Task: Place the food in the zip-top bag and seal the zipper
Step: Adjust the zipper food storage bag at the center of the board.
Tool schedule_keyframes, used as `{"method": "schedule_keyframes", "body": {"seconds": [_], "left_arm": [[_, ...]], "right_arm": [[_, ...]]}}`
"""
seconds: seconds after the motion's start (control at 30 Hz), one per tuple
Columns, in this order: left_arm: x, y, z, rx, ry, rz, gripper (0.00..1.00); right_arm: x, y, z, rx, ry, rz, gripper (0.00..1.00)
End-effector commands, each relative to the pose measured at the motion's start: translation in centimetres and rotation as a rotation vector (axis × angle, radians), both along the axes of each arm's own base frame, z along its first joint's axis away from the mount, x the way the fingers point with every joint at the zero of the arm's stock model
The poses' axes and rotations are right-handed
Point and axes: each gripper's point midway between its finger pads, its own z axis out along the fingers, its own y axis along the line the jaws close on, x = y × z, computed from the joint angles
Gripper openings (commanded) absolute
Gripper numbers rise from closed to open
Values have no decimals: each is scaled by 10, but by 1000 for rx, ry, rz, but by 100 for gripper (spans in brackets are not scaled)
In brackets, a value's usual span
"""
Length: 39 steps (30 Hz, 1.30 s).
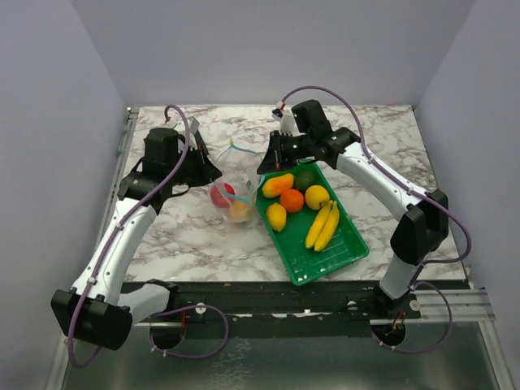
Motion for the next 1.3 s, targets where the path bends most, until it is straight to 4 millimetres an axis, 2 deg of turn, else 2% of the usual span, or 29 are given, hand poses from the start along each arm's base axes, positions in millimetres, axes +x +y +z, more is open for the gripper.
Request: {"method": "schedule_keyframes", "body": {"seconds": [0.0,0.13,0.3,0.6,0.87,0.93,1.03,1.17,1.27], "left_arm": [[-1,2,41,-14,-127,-12,0],[-4,1,44,-27,-126,-12,0],[-7,0,42,-36,-111,-16,0],[-15,6,60,-28,-132,2,0],[-23,9,57,-21,-109,8,1],[-20,12,47,1,-98,26,2],[-14,11,19,8,-46,39,2],[-6,13,-35,19,27,76,0],[-5,13,-63,44,82,75,0]], "right_arm": [[-8,5,54,72,-224,33,1],[-13,6,67,95,-264,32,0],[-15,8,65,94,-242,33,1],[-30,13,69,106,-183,83,1],[-38,23,69,113,-149,107,1],[-35,25,58,99,-123,94,1],[-31,32,27,79,-49,91,1],[-27,40,-18,58,36,77,1],[-27,42,-39,33,79,77,0]]}}
